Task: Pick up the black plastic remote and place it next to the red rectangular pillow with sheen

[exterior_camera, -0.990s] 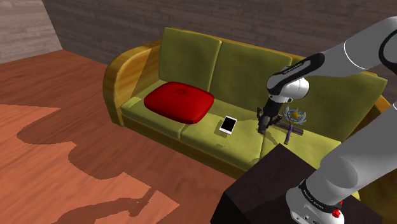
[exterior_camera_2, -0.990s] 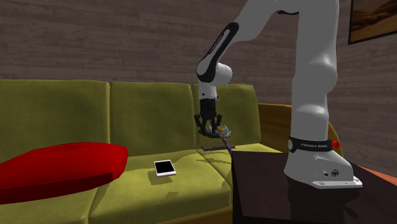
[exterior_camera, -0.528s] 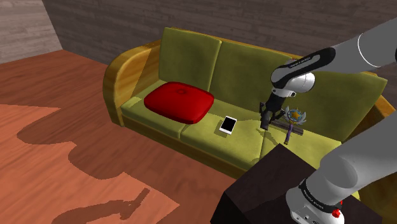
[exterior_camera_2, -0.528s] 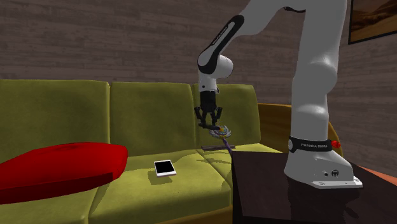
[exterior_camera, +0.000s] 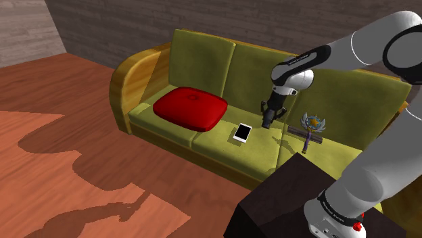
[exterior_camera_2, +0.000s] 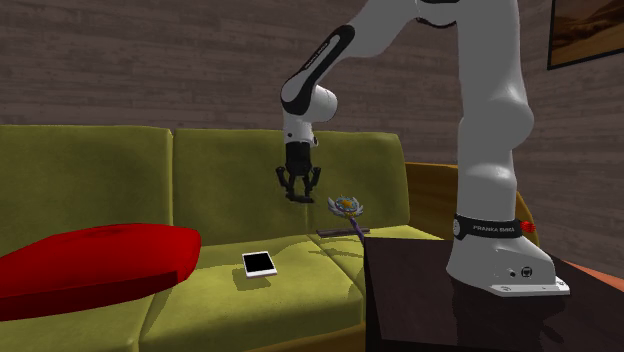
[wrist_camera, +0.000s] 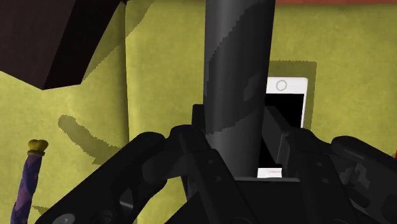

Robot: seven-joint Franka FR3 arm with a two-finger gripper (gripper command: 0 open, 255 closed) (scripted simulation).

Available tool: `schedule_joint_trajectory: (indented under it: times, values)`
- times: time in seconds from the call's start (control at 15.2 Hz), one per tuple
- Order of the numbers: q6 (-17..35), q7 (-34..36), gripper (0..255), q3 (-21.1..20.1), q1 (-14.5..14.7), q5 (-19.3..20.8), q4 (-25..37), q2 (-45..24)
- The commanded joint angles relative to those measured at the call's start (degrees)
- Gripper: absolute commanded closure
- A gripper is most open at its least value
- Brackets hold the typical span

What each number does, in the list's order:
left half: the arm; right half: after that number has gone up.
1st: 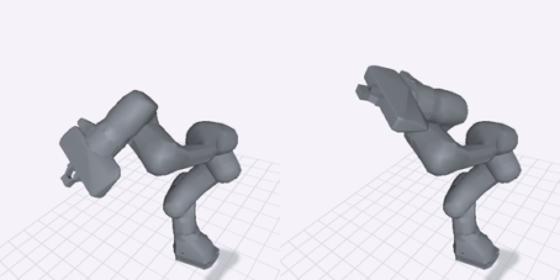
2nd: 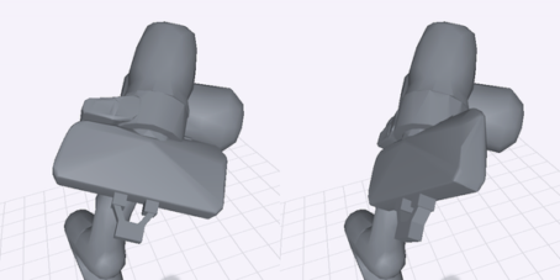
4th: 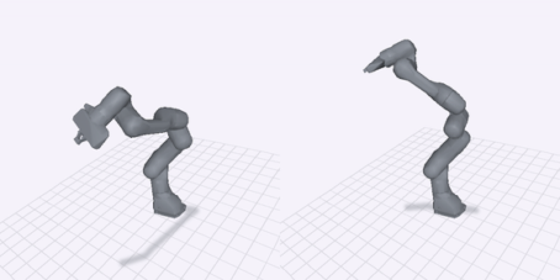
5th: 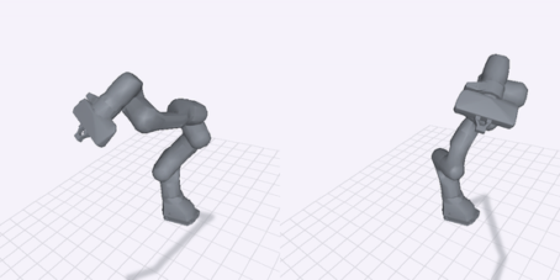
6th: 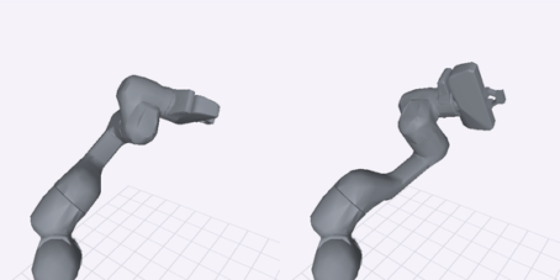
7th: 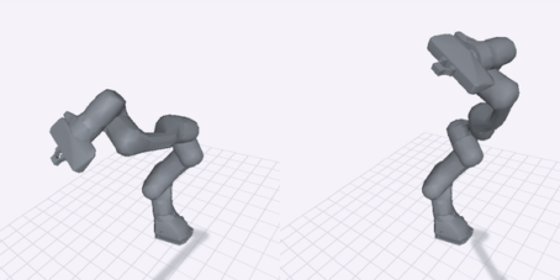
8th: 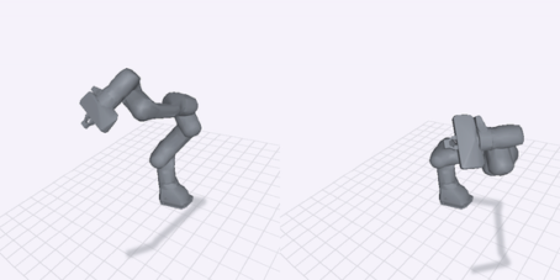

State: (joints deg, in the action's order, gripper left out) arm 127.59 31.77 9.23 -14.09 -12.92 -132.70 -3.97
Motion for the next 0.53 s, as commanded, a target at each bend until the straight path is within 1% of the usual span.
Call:
schedule_joint_trajectory:
  times: [0.0,0.46]
  values:
    - [-1.2,1.0,255,-0.7,0.6,-0.8,5.4,-4.1]
    - [-6.1,5.3,255,-2.7,2.3,-1.9,23.3,-16.5]
